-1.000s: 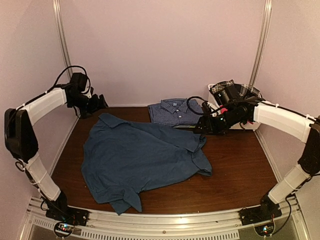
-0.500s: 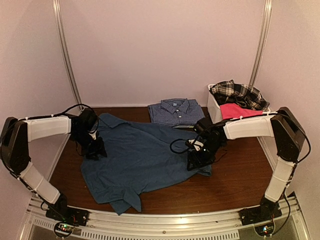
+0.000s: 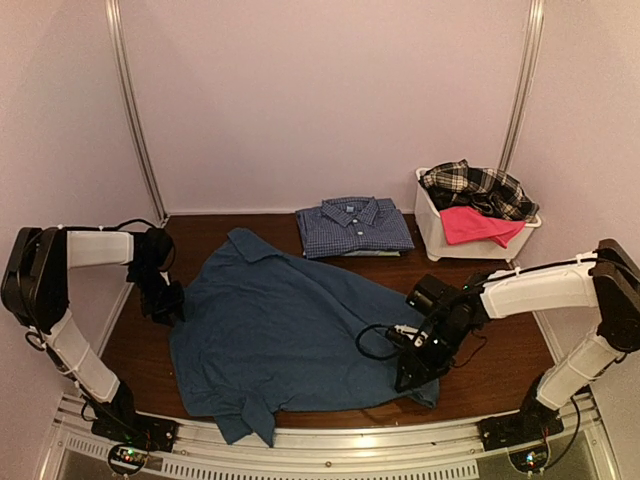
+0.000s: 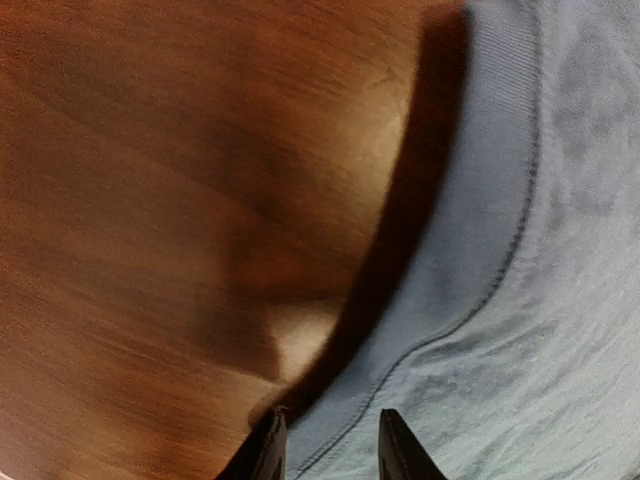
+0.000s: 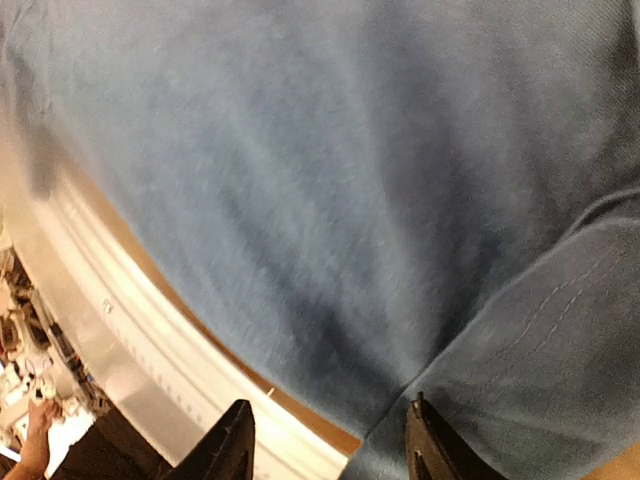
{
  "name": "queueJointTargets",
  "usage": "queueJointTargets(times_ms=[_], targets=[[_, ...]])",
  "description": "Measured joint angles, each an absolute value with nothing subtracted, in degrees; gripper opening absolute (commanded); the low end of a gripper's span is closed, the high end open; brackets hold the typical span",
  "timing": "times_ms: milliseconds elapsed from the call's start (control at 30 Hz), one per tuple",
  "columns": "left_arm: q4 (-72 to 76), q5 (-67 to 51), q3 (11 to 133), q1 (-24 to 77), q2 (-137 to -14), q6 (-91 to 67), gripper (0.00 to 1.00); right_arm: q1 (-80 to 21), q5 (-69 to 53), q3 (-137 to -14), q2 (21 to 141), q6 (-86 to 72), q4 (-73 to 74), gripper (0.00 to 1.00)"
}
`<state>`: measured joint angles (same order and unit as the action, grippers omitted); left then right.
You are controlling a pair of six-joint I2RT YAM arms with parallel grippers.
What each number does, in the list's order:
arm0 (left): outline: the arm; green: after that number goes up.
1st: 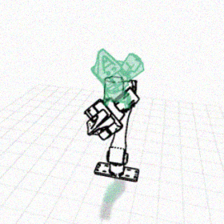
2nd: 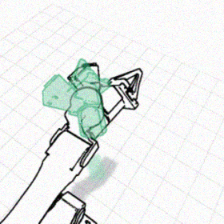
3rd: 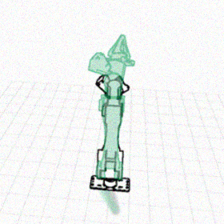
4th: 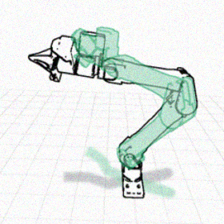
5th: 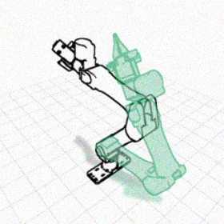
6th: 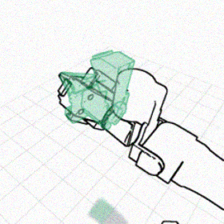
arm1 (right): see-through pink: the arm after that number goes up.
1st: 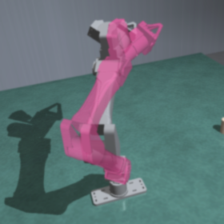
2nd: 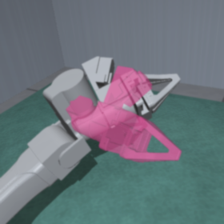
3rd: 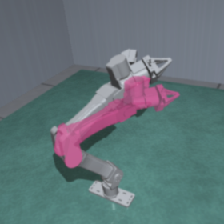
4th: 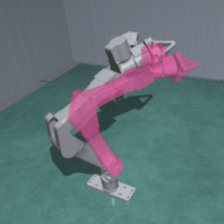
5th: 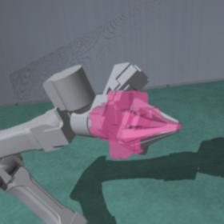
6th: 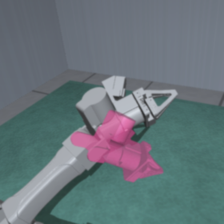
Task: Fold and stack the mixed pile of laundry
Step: Smooth out the flattened T-shirt at the center of the board.
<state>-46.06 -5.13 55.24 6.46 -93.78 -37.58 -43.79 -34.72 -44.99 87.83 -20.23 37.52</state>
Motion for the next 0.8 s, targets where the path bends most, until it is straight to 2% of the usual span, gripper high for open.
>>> queueJointTargets(times_ms=[133,333,467,800], targets=[[-46.9,-4.4,55.3,4.9,-93.6,-35.9,0.37,-45.0,-36.6,-46.0,81.1,-21.3,43.3,0.54],[-47.7,-5.9,58.2,5.3,-91.5,-33.1,0.38,-39.2,-25.8,-55.3,73.5,-21.1,45.2,0.46],[-47.5,-6.7,61.9,7.2,-91.4,-31.7,0.39,-38.7,-20.5,-59.9,79.7,-19.0,45.9,0.45],[-47.5,-8.2,63.2,9.5,-94.6,-30.0,0.43,-41.5,-18.0,-63.6,93.5,-10.9,48.7,0.43]])
